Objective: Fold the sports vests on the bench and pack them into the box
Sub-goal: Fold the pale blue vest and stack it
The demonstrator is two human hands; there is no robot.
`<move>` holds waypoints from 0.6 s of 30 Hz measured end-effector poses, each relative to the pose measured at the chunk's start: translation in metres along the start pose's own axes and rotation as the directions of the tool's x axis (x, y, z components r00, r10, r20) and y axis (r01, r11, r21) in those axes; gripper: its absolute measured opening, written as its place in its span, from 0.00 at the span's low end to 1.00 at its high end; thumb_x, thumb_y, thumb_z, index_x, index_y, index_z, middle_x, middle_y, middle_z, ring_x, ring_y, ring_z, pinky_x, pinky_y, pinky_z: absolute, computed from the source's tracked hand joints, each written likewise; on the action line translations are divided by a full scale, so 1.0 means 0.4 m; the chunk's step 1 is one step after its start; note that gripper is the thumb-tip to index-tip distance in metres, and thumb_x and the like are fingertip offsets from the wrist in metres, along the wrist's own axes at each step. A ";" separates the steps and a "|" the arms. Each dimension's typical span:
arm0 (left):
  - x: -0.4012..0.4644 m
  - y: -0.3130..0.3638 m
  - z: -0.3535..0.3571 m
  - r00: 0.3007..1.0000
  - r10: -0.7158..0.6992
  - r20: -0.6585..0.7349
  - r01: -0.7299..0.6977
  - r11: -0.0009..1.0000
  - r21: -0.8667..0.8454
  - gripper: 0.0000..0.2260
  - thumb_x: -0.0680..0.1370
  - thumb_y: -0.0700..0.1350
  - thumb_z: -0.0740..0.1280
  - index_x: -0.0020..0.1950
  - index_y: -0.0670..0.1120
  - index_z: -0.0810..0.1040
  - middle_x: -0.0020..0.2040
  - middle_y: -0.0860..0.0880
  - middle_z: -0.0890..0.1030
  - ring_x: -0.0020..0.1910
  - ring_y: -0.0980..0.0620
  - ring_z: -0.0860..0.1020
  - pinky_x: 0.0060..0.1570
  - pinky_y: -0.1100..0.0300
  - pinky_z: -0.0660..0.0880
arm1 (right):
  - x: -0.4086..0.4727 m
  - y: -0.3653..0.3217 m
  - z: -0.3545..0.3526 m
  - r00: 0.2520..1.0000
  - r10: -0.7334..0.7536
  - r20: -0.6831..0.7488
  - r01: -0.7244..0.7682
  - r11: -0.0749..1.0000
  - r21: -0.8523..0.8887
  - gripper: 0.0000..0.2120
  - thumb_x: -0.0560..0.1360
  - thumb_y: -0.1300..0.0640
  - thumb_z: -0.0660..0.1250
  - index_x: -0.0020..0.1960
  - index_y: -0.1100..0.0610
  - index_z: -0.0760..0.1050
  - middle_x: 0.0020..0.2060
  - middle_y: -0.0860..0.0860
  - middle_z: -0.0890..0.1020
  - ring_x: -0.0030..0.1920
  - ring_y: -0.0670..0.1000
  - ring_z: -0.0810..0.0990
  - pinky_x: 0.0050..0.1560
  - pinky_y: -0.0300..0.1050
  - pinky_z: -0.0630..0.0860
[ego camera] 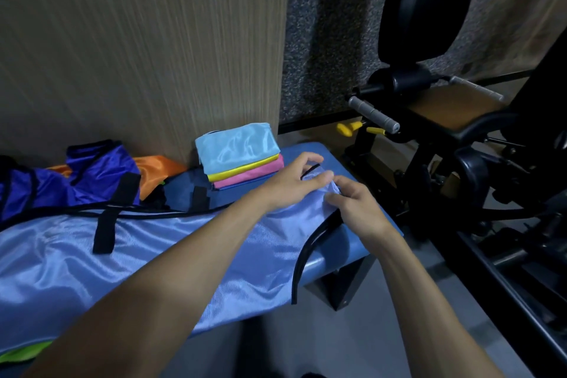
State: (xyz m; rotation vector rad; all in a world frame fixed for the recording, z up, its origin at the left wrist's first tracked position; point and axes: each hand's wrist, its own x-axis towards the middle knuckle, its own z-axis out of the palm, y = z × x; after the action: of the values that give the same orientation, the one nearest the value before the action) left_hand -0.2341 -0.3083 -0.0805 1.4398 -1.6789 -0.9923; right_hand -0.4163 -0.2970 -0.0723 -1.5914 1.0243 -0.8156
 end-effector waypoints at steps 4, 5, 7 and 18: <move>0.013 -0.042 -0.018 0.982 -0.103 0.158 0.072 0.979 0.192 0.19 0.77 0.69 0.63 0.48 0.54 0.79 0.42 0.59 0.81 0.42 0.58 0.79 0.48 0.57 0.75 | 0.025 0.015 -0.007 0.994 0.108 -0.034 -0.107 0.993 0.039 0.16 0.76 0.72 0.57 0.51 0.61 0.81 0.40 0.57 0.85 0.41 0.50 0.82 0.42 0.41 0.78; 0.020 -0.049 -0.023 0.986 -0.094 0.137 0.064 0.976 0.209 0.20 0.79 0.66 0.64 0.42 0.50 0.76 0.36 0.57 0.76 0.35 0.56 0.74 0.40 0.56 0.71 | 0.032 0.021 -0.009 0.988 0.143 -0.058 -0.142 0.990 0.022 0.17 0.76 0.72 0.56 0.47 0.59 0.82 0.36 0.53 0.84 0.38 0.49 0.82 0.39 0.40 0.77; 0.039 -0.063 -0.029 0.998 -0.034 0.044 0.023 0.974 0.226 0.17 0.82 0.57 0.65 0.39 0.48 0.70 0.33 0.53 0.69 0.31 0.55 0.66 0.35 0.55 0.65 | 0.056 0.035 -0.014 0.967 0.211 -0.142 -0.216 0.976 -0.023 0.16 0.74 0.70 0.56 0.37 0.56 0.77 0.29 0.49 0.78 0.33 0.51 0.76 0.37 0.44 0.72; -0.087 -0.051 0.020 0.924 0.357 -0.139 -0.117 0.609 0.784 0.15 0.82 0.51 0.63 0.67 0.48 0.75 0.60 0.49 0.75 0.58 0.44 0.73 0.58 0.48 0.71 | 0.170 0.110 -0.001 0.870 0.155 -0.468 -0.373 0.827 -0.420 0.15 0.82 0.48 0.61 0.42 0.57 0.75 0.48 0.62 0.82 0.53 0.65 0.80 0.51 0.52 0.74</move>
State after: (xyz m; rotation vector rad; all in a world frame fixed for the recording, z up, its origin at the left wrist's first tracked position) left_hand -0.2274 -0.2747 -0.1034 1.6820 -2.1029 0.1648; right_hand -0.3985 -0.3641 -0.1142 -1.6669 1.8560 -0.7400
